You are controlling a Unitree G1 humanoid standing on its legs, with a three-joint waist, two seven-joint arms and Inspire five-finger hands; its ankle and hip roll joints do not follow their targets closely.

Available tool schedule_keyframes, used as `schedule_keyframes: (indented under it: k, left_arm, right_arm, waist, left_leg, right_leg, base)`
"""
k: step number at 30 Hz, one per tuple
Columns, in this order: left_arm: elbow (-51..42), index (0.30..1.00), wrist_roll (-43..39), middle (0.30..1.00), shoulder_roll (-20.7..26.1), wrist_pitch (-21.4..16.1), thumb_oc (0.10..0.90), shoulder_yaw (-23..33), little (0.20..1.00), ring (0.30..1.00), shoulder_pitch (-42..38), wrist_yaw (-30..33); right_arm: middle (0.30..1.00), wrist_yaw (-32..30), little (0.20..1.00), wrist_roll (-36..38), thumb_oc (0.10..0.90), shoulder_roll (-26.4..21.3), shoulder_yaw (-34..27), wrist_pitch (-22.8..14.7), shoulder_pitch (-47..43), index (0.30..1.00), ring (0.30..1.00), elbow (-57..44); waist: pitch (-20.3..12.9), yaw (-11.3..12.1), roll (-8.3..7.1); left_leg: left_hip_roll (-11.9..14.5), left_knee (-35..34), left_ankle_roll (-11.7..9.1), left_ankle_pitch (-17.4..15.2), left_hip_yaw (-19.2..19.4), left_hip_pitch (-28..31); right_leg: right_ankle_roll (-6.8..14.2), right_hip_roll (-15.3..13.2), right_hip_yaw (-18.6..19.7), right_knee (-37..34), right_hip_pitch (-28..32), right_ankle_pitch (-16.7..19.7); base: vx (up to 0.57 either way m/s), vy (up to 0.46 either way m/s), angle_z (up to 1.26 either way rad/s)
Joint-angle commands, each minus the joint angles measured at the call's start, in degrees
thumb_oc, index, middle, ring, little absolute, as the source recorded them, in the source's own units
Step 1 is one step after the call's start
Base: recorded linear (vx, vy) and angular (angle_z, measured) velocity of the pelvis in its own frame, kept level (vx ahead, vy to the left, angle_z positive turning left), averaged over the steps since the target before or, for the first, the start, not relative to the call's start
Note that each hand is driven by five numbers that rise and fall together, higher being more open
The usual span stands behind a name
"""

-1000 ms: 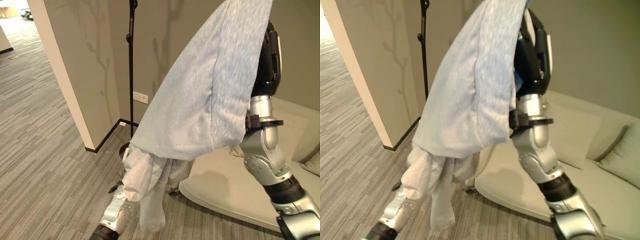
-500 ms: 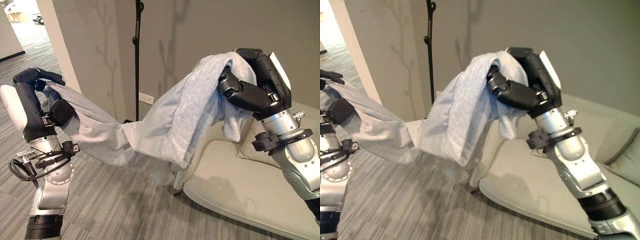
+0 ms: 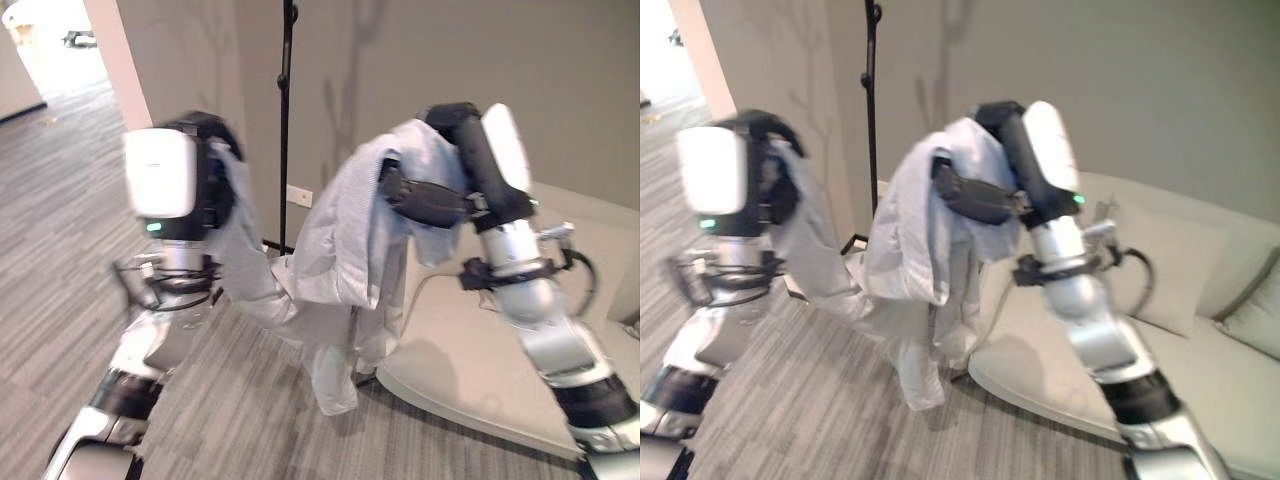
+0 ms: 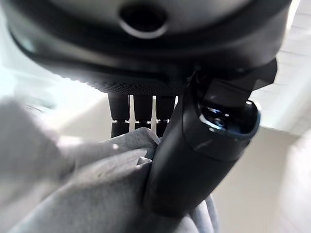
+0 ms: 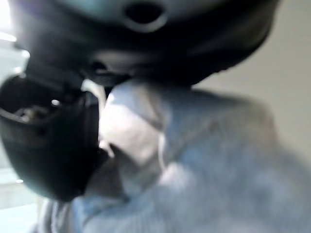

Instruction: Hang the clothes on the sofa on the clothes rack.

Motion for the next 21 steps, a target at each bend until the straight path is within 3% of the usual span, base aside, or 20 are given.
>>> schedule_keyframes:
  k: [1, 3, 5, 8, 9, 10, 11, 12, 13, 15, 17, 18, 20, 21]
  left_arm:
    - [-1.2, 0.300, 1.0, 0.300, 3.6, 2.4, 0.400, 6.4, 0.300, 0.300, -4.5, 4.7]
    - [0.5, 0.300, 0.9, 0.300, 3.2, 3.5, 0.400, 7.6, 0.300, 0.300, -5.0, 5.8]
    - [2.8, 0.300, 0.3, 0.300, 2.0, 4.3, 0.400, 8.2, 0.300, 0.300, -6.5, 7.7]
    - [5.1, 0.300, 1.8, 0.300, 2.6, 6.2, 0.400, 7.9, 0.300, 0.300, -8.2, 8.3]
    - [4.0, 0.300, 2.6, 0.300, 3.2, 6.9, 0.400, 9.6, 0.300, 0.300, -6.8, 8.8]
    - [3.6, 0.300, 2.9, 0.300, 3.7, 7.1, 0.400, 10.1, 0.300, 0.300, -6.6, 9.0]
    - [3.3, 0.300, 2.9, 0.300, 4.5, 7.2, 0.400, 10.9, 0.300, 0.300, -7.1, 9.6]
    - [3.3, 0.300, 2.5, 0.300, 5.4, 7.5, 0.400, 11.2, 0.300, 0.300, -6.7, 10.5]
    - [2.3, 0.300, 2.4, 0.300, 7.9, 8.4, 0.400, 12.5, 0.300, 0.300, -7.5, 11.1]
    - [2.5, 0.300, 3.6, 0.300, 11.3, 9.4, 0.400, 14.3, 0.300, 0.300, -7.0, 11.5]
    - [3.2, 0.300, 3.6, 0.300, 12.4, 10.0, 0.400, 15.4, 0.300, 0.300, -7.1, 11.9]
    - [4.4, 0.300, 3.7, 0.300, 13.5, 10.6, 0.400, 16.5, 0.300, 0.300, -7.0, 12.3]
    - [6.3, 0.300, 4.2, 0.300, 16.4, 11.5, 0.400, 18.2, 0.300, 0.300, -6.3, 11.9]
    - [8.3, 0.300, 3.9, 0.300, 19.9, 12.3, 0.400, 20.1, 0.300, 0.300, -5.5, 11.6]
  right_arm:
    - [0.300, -8.2, 0.300, -2.3, 0.400, -0.1, -7.6, 0.3, -9.7, 0.300, 0.300, 1.3]
    - [0.300, -9.2, 0.300, -3.8, 0.400, 0.7, -7.5, 1.2, -10.0, 0.300, 0.300, 1.6]
    - [0.300, -10.6, 0.300, -5.7, 0.400, 0.7, -7.7, 1.6, -9.3, 0.300, 0.300, 1.0]
    - [0.300, -10.7, 0.300, -7.6, 0.400, 0.0, -7.6, 1.6, -9.2, 0.300, 0.300, 0.5]
    - [0.300, -10.5, 0.300, -9.1, 0.400, 0.7, -8.7, 0.9, -7.0, 0.300, 0.300, -1.3]
    - [0.300, -10.4, 0.300, -9.6, 0.400, 0.6, -9.1, 0.2, -6.5, 0.300, 0.300, -2.2]
    - [0.300, -10.6, 0.300, -10.5, 0.400, 0.4, -9.9, -0.5, -5.2, 0.300, 0.300, -3.3]
    - [0.300, -10.5, 0.300, -10.5, 0.400, 0.0, -11.1, -1.2, -3.5, 0.300, 0.300, -4.9]
    - [0.300, -11.2, 0.300, -10.4, 0.400, -1.3, -12.3, -1.6, -2.9, 0.300, 0.300, -5.5]
    - [0.300, -11.3, 0.300, -11.4, 0.400, -3.4, -13.6, -2.5, -2.2, 0.300, 0.300, -6.0]
    - [0.300, -11.4, 0.300, -11.7, 0.400, -4.4, -14.1, -2.8, -2.1, 0.300, 0.300, -6.4]
    - [0.300, -11.3, 0.300, -11.9, 0.400, -5.5, -14.8, -3.1, -1.9, 0.300, 0.300, -6.9]
    - [0.300, -10.4, 0.300, -11.8, 0.400, -8.0, -16.3, -4.3, -1.6, 0.300, 0.300, -7.8]
    - [0.300, -10.1, 0.300, -11.2, 0.400, -10.6, -17.5, -5.2, -1.8, 0.300, 0.300, -7.8]
  waist:
    - [-3.9, 1.1, -0.81]
    - [-3.3, 0.6, -1.24]
    - [-2.5, -0.7, -1.87]
    - [-4.3, -1.3, -2.64]
    - [-6.7, -2.0, -2.20]
    - [-7.3, -1.9, -2.27]
    - [-8.1, -1.9, -1.69]
    - [-8.1, -1.4, -2.69]
    - [-7.5, -0.6, -4.07]
    - [-7.1, -0.2, -4.83]
    - [-6.4, 0.3, -4.79]
    - [-5.9, 0.8, -4.82]
    - [-5.7, 1.3, -4.85]
    - [-5.5, 1.9, -4.59]
  left_leg:
    - [-1.5, 1.4, 1.6, -10.4, 0.6, 3.2]
    - [-1.8, 1.4, 1.1, -11.4, -0.2, 4.2]
    - [-0.7, 1.6, -0.2, -12.8, -1.3, 5.7]
    - [0.2, 1.6, -0.8, -15.4, -1.8, 7.8]
    - [2.7, 3.8, -1.0, -17.5, -2.2, 9.2]
    - [3.4, 5.3, -1.1, -17.4, -2.2, 9.0]
    - [5.1, 9.3, -1.8, -16.7, -2.1, 8.0]
    - [7.4, 19.3, -3.0, -13.2, -1.9, 3.2]
    - [9.9, 30.2, -3.6, -6.3, -1.4, -1.8]
    - [11.2, 35.6, -3.0, -5.0, 0.0, -4.5]
    - [10.6, 37.9, -2.6, -6.9, 0.5, -6.4]
    - [8.8, 38.4, -2.2, -9.0, 0.4, -8.8]
    - [5.4, 35.9, -1.5, -12.1, 0.1, -13.0]
    - [4.2, 31.2, -1.6, -13.6, -0.1, -16.3]
  right_leg:
    - [-1.7, 4.9, -2.6, -6.8, 1.2, -0.5]
    - [-1.9, 6.4, -1.6, -12.9, 0.0, 0.7]
    - [-1.0, 7.2, 2.0, -20.6, -2.2, 3.3]
    - [-1.4, 8.4, 2.5, -22.6, -0.5, 3.2]
    - [-2.8, 11.4, 2.5, -20.8, 0.2, 1.5]
    - [-3.1, 12.1, 2.1, -20.6, 0.8, 1.0]
    - [-3.6, 13.7, 1.5, -20.7, 2.4, -0.2]
    - [-5.3, 14.9, 0.7, -22.8, 5.2, -0.4]
    - [-7.3, 16.3, 0.4, -25.0, 8.5, -0.7]
    - [-8.7, 16.6, 0.6, -26.3, 10.6, -1.7]
    - [-8.9, 16.5, 1.2, -26.9, 11.7, -2.2]
    - [-8.8, 16.2, 1.9, -27.4, 12.6, -2.5]
    - [-8.2, 15.6, 2.9, -28.5, 14.1, -2.7]
    - [-7.6, 15.1, 3.7, -29.3, 15.5, -3.4]
  base:
    - [0.20, -0.026, -0.24]
    - [0.23, -0.035, -0.01]
    - [0.30, -0.061, 0.20]
    - [0.39, -0.107, 0.54]
    - [0.55, -0.208, 0.79]
    - [0.65, -0.245, 0.87]
    - [0.43, -0.292, 0.52]
    - [0.47, -0.417, 0.26]
    - [0.35, -0.401, 0.03]
    - [0.22, -0.180, 0.14]
    - [0.08, 0.001, -0.06]
    - [0.07, 0.056, -0.21]
    - [0.18, 0.125, -0.20]
    - [0.11, 0.134, -0.09]
